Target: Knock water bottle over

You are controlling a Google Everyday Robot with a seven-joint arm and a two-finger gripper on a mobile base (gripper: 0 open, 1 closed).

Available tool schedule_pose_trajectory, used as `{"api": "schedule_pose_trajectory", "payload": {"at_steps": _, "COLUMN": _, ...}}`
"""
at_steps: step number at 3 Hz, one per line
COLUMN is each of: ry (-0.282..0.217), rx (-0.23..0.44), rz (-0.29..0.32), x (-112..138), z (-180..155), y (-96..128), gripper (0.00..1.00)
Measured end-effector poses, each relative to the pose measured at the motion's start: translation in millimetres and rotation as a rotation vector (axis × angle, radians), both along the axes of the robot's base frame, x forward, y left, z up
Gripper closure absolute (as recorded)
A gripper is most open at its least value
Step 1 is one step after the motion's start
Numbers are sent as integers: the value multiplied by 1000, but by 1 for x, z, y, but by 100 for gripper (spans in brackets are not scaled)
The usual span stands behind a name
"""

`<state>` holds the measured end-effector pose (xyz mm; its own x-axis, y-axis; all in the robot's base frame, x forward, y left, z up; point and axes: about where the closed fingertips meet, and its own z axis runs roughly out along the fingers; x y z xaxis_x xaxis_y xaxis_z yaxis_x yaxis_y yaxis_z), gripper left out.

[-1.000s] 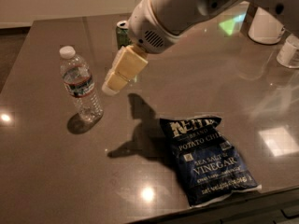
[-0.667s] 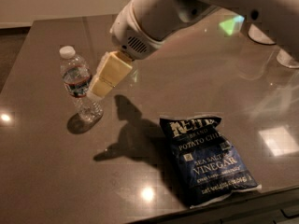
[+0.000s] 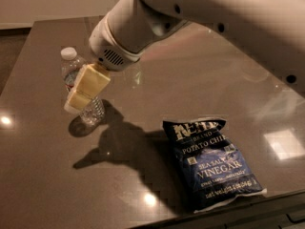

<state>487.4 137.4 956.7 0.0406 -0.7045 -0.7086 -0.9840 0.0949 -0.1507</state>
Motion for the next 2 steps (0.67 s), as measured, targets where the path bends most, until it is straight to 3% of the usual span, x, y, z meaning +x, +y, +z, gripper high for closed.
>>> {"api": "schedule_pose_trajectory", "payload": {"at_steps": 1, "ry": 20, "rx": 7, "rz": 25, "x": -4, "z": -4, "y": 14, "gripper": 0}}
{"api": "schedule_pose_trajectory", "payload": {"at_steps": 2, "ry": 37, "rx": 5, "rz": 37, "x": -3, "z": -9, "y": 20, "gripper": 16}}
